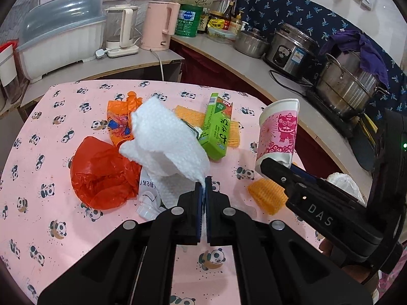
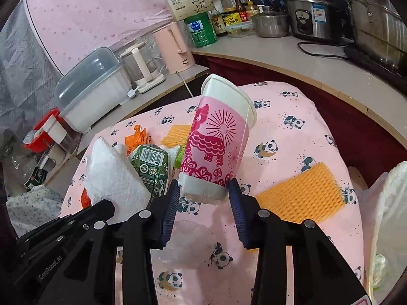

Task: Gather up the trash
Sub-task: 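Lift the pink cup with the right gripper while the left gripper carries the tissue to the bin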

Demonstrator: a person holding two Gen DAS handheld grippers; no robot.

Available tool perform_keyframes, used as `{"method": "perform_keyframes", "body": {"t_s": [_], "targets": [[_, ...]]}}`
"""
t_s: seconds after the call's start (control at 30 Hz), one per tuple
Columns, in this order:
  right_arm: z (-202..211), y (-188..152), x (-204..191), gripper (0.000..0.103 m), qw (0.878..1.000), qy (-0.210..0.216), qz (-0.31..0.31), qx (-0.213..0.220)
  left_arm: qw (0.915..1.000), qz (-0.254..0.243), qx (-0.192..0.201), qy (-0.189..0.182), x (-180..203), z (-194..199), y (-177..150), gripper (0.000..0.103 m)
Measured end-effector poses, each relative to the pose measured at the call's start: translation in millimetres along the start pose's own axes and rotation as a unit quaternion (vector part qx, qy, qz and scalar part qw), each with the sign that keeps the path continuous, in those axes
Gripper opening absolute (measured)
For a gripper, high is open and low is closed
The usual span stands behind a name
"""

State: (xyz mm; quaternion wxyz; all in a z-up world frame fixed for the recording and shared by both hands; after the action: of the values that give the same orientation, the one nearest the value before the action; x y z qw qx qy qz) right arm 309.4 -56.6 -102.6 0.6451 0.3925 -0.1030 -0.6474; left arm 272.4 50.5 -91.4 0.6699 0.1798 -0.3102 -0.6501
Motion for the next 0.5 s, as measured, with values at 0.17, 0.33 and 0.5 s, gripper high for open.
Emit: {"method": "perform_keyframes", "body": {"t_s": [0.17, 0.33, 0.5], "targets": [[32, 1, 4, 0.038, 1.000, -0.003, -0.002, 0.021, 0.9998, -0.011, 0.013, -0.009, 18, 19, 2, 0.001], [66, 1, 12, 0.038, 0.999, -0.011, -0.002, 0.041, 0.9991, -0.024, 0.027, -0.020, 39, 40, 1, 0.001], [99, -3, 24, 0.038, 0.998, -0.021, -0.004, 0.059, 0.9980, -0.041, 0.036, -0.033, 63, 58, -2, 0.001]]}}
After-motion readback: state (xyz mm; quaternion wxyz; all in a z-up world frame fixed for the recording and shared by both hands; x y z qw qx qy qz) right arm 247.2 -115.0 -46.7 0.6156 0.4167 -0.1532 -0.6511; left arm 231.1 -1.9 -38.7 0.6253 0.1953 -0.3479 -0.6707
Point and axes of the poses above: each gripper's, at about its wrist camera, not at the fingertips, and z roughly against the way its jaws point, x to its right, y to its top, the point moved 8 cm from there along -z, roughly the way its jaws point, and after that the axes turned 6 degrees about y, right-handed, at the moved point
